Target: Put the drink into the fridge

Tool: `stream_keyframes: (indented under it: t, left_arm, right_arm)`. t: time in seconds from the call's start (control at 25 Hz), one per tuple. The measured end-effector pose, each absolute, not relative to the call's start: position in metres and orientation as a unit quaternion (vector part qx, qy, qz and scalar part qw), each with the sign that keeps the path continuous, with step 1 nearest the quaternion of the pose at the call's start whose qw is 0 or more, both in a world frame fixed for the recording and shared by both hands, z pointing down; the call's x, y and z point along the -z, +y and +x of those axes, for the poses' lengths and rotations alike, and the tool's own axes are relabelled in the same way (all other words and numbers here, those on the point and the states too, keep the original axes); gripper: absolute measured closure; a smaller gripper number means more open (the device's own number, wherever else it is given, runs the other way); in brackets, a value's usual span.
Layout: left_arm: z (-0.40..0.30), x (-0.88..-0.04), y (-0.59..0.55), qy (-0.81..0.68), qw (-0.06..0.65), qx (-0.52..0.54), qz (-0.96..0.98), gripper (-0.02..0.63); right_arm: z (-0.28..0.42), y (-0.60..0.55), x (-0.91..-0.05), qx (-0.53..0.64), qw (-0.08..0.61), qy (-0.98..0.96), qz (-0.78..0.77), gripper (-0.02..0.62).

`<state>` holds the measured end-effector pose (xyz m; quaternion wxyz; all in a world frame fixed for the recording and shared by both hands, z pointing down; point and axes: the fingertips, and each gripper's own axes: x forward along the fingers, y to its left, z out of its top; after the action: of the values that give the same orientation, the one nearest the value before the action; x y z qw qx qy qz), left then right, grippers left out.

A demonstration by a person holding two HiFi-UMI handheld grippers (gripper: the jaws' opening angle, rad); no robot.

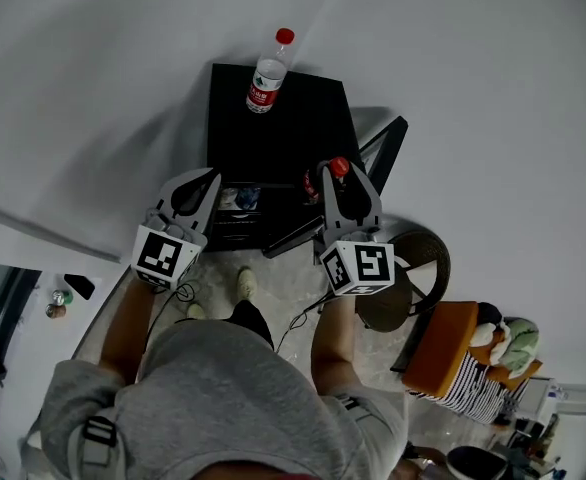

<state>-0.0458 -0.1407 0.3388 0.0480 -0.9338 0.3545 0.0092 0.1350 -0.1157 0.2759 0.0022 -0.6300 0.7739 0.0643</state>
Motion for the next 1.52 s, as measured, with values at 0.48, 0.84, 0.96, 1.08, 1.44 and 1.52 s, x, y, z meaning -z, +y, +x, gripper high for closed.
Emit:
stream_keyframes:
  t: [0.48, 0.84, 0.96, 1.08, 1.44, 1.52]
  left_arm:
    - [-0.046, -0.351, -0.090, 0.291, 0.035, 0.004, -0.956, 0.601]
    - [-0.045, -0.365, -0.073, 0.296, 0.019, 0.010, -0.955, 0.601]
    - [-0.040, -0.377, -0.066, 0.304, 0.013, 0.025, -0.952, 0.601]
    - [-0.033, -0.385, -0.061, 0.314, 0.005, 0.033, -0.949, 0.601]
    - [-0.010, -0.395, -0.053, 0.348, -0.003, 0.035, -0.937, 0.601]
    - [-0.005, -0.399, -0.053, 0.352, -0.005, 0.037, -0.935, 0.601]
  right_arm:
    - [0.127, -0.046, -0.300, -0.057, -0.004, 0.736, -0.675, 0.451]
    - [0.129, -0.027, -0.337, -0.046, -0.011, 0.740, -0.671, 0.449]
    - [0.132, -0.024, -0.347, -0.046, -0.011, 0.748, -0.662, 0.450]
    - [0.139, -0.024, -0.356, -0.039, -0.006, 0.758, -0.651, 0.449]
    - [0.152, -0.025, -0.377, -0.025, 0.005, 0.786, -0.617, 0.451]
    - [0.155, -0.028, -0.382, -0.026, 0.009, 0.791, -0.611, 0.451]
